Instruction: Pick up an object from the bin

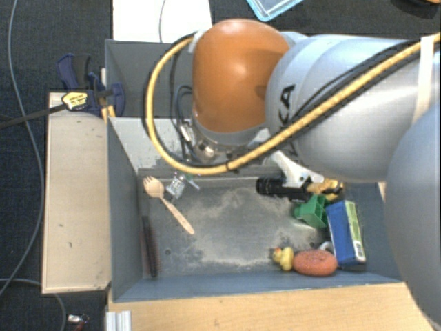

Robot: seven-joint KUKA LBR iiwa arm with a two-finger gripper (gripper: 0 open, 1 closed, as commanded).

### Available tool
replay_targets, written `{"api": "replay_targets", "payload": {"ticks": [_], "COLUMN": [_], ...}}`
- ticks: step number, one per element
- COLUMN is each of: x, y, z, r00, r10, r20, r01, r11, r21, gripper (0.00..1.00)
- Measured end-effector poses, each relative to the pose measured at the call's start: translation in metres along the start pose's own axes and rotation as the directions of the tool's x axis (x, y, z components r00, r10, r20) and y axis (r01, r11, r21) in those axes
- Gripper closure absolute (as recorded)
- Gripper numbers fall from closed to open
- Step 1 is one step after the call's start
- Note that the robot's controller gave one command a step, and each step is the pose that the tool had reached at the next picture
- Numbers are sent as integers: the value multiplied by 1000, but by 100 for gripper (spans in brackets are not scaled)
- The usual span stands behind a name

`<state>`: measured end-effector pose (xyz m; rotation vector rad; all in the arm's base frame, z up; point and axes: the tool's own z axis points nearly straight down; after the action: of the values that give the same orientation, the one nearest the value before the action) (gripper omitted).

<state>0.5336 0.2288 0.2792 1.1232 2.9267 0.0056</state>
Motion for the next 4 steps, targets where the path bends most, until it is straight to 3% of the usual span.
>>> {"api": "replay_targets", "payload": {"ticks": [1,2,3,4], "x": [-4,-38,-27,-10], "y": [11,33,42,-4], "z": [-22,23,9,50], "r00": [954,998,949,949], "r10": [-300,-68,-315,-314], "r20": [4,1,5,5], "r01": [300,68,315,314], "r11": [954,998,949,949], "r21": [-2,0,-2,-1], "gripper": [0,0,0,0]}}
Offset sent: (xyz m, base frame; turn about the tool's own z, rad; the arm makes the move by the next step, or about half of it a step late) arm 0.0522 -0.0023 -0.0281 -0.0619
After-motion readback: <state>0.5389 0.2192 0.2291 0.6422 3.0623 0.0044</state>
